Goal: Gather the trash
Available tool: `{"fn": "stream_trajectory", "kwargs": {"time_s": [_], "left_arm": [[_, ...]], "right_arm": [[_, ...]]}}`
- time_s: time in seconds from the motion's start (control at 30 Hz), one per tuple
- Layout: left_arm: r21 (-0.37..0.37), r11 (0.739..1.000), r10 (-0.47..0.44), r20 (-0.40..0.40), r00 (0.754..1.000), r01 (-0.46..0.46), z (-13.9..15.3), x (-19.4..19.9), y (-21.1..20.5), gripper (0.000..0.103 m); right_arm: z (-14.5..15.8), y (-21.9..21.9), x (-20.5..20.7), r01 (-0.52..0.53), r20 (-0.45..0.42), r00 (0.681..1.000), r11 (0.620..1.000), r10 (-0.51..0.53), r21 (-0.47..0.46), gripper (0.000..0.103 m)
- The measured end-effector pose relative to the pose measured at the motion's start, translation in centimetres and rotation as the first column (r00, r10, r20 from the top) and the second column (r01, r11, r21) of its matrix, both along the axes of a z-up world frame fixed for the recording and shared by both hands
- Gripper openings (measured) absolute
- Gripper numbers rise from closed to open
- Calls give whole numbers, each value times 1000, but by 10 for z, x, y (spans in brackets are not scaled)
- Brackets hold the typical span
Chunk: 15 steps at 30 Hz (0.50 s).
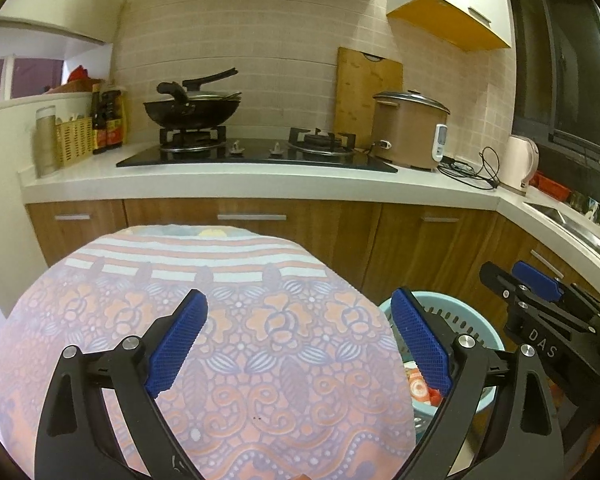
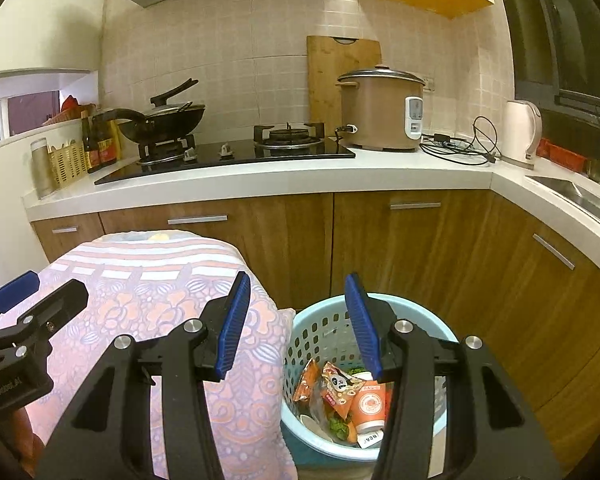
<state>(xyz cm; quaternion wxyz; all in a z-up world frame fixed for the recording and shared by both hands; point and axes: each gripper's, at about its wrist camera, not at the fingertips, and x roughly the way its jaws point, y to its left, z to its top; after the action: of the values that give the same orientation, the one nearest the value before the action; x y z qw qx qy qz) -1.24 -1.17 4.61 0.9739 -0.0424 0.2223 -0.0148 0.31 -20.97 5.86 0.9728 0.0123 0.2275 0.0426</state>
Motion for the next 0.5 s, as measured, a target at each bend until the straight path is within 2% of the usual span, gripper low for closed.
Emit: {"fn": "stream_trajectory", "kwargs": {"time_s": [0.5], "left_arm": [[1, 1000, 5, 4, 1000, -5, -1, -1, 3, 90]], "right_arm": [[-2, -4, 0, -12, -6, 1000, 1000, 13, 21, 46]]}}
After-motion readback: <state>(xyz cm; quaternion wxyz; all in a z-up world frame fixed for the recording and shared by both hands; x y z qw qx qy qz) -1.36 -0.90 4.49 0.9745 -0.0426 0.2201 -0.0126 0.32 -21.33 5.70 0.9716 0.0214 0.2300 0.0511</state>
